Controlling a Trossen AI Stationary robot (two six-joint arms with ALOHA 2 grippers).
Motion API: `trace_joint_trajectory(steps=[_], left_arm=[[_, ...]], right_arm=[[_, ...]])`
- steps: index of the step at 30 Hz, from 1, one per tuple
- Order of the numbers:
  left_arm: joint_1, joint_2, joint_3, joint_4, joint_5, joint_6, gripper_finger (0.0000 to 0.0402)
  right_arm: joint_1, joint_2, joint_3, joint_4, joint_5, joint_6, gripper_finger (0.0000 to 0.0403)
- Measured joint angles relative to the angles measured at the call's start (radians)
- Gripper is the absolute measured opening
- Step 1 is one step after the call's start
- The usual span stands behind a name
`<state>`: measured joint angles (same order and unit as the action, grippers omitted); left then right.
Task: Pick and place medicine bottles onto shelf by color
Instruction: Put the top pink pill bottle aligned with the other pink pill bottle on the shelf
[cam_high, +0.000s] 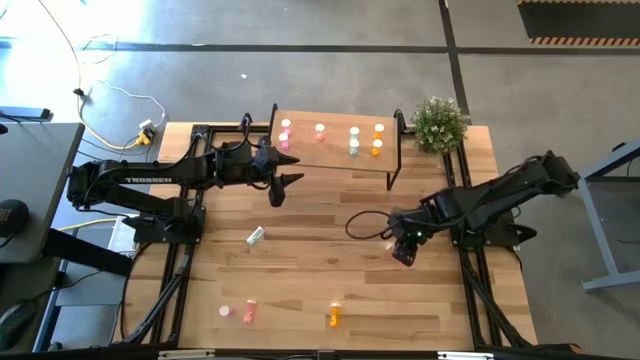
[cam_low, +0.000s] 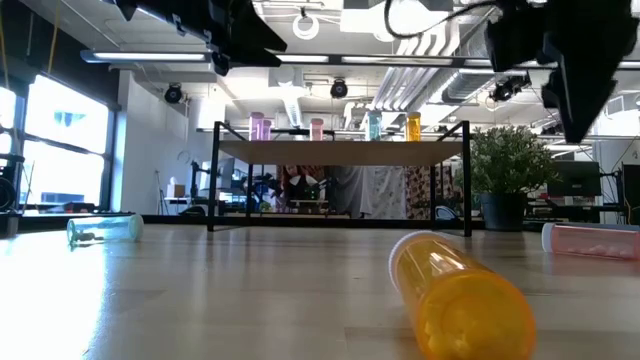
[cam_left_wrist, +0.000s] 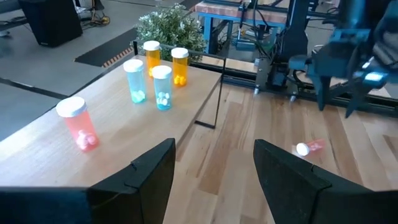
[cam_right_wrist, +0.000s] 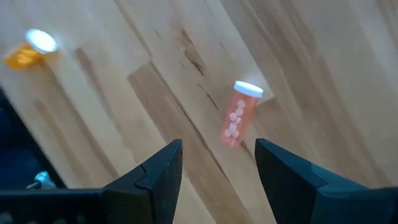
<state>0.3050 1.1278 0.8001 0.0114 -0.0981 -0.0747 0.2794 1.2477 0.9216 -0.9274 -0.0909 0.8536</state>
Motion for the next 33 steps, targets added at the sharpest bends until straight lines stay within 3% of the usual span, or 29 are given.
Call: trace_joint_trajectory(steps=[12,33], left_arm=[[-0.001,0.002,0.0,0.0,-0.001,-0.079,0.0209],[-0.001,0.002,0.0,0.0,-0.002,-0.08,0.0209]], right_arm=[[0.012,0.0,-0.232,0.281,-0.063,0.114,0.0192],[0.016,0.003,-0.352,0.408,-0.011,0.179,0.0192]])
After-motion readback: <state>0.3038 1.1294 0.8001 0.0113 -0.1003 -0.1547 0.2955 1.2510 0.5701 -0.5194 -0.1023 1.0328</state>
